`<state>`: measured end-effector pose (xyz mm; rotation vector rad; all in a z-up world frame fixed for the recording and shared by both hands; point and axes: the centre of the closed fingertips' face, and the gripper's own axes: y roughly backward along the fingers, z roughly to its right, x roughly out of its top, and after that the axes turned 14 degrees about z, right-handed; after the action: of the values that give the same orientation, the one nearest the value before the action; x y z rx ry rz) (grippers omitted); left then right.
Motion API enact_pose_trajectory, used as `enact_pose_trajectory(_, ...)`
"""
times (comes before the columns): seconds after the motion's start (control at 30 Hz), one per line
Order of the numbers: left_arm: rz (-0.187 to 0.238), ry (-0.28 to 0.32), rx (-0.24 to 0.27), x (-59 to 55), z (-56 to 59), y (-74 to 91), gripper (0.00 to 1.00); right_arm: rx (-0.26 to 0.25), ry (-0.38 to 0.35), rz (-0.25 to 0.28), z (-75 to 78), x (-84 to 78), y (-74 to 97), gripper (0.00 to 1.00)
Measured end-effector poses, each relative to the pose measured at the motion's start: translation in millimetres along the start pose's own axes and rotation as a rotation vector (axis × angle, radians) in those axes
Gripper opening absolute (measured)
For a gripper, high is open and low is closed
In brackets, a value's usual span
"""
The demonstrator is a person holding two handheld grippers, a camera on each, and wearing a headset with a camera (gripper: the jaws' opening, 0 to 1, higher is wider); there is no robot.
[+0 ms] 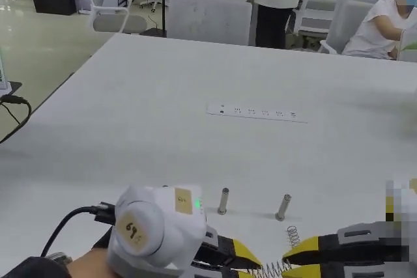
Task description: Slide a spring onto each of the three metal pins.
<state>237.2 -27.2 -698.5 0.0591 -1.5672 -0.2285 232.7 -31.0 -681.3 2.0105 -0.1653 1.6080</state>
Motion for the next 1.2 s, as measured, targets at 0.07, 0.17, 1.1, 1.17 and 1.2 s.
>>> enact_pose_trajectory(0.07, 0.0, -0.001, 0.002, 0.2, -0.2, 0.2, 0.02, 0.004, 0.017, -0.015, -0.5, 2.1, -0.9, 0.09)
enact_pose_trajectory(0.17, -0.001, 0.0, 0.003, -0.1, -0.4, 0.5, 0.02, 0.015, 0.049, -0.042, -2.6, 5.7, -3.1, 0.09)
enact_pose_trajectory(1.1, 0.024, -0.012, 0.021, 6.5, -1.5, 0.8, 0.01, 0.161, 0.178, -0.29, -8.6, 8.3, -24.6, 0.1)
enact_pose_trajectory(1.17, 0.03, -0.01, 0.025, 7.6, -2.3, 1.7, 0.01, 0.165, 0.173, -0.293, -9.0, 7.8, -24.9, 0.1)
enact_pose_trajectory(1.2, 0.032, -0.009, 0.026, 8.1, -2.8, 2.2, 0.01, 0.166, 0.172, -0.297, -9.1, 6.8, -25.0, 0.1)
